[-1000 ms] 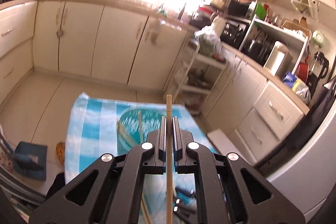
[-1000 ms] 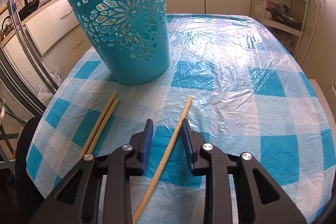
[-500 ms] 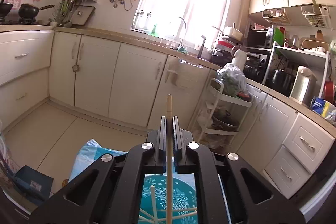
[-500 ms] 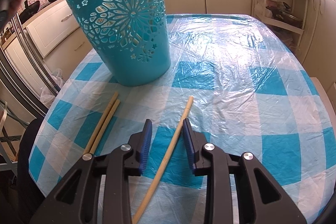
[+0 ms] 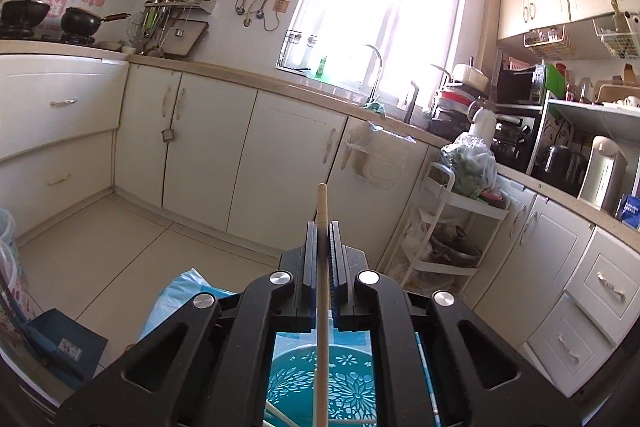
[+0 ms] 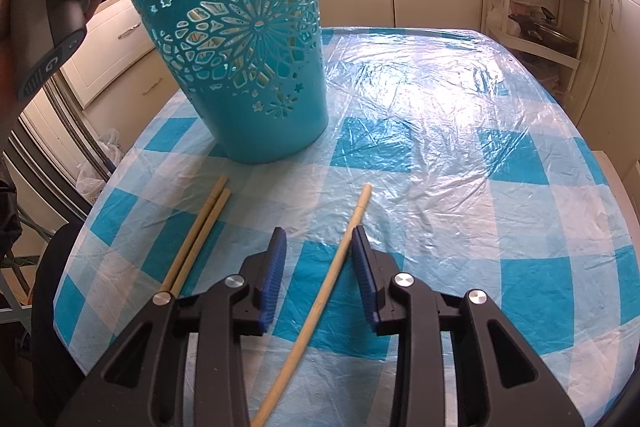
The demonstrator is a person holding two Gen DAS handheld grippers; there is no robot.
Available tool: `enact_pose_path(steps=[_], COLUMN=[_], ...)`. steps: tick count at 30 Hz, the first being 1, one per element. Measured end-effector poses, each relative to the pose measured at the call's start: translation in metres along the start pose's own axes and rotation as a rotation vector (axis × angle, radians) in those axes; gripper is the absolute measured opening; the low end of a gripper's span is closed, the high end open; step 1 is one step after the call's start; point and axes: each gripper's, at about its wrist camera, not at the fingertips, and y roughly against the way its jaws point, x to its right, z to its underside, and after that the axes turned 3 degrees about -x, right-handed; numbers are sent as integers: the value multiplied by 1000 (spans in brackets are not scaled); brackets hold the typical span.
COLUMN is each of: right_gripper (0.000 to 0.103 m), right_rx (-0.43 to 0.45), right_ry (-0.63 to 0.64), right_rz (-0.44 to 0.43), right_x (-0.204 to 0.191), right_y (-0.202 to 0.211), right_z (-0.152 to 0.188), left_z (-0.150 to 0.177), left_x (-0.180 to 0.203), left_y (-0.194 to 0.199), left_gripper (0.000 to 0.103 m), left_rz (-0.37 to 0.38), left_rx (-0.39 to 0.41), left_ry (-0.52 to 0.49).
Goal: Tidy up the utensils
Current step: 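Carry the left tool's chopstick over the basket, lower it in and open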
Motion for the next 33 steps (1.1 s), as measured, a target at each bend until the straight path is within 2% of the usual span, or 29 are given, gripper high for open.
enact_pose_path(steps=[8,13,17,25,33], right_gripper=[35,35,36,37,37], right_rx=[0,0,-1,-1,-1], right_ry=[0,-1,3,3,5], right_rz=[-1,-2,-4,-9,-9], right_x=[0,0,0,1,1], right_y=[0,0,0,0,0], right_z=[0,0,0,0,0], left_z=[-4,-7,-13,13,31], left_x=[4,1,7,-5,-12], left_y=[1,-2,1,-8,-5], left_gripper=[5,5,5,5,5], left_rz=[7,15,25,-8,-19], left_rx=[11,10,28,-1,-24], left_ry=[-10,29,2,31,18])
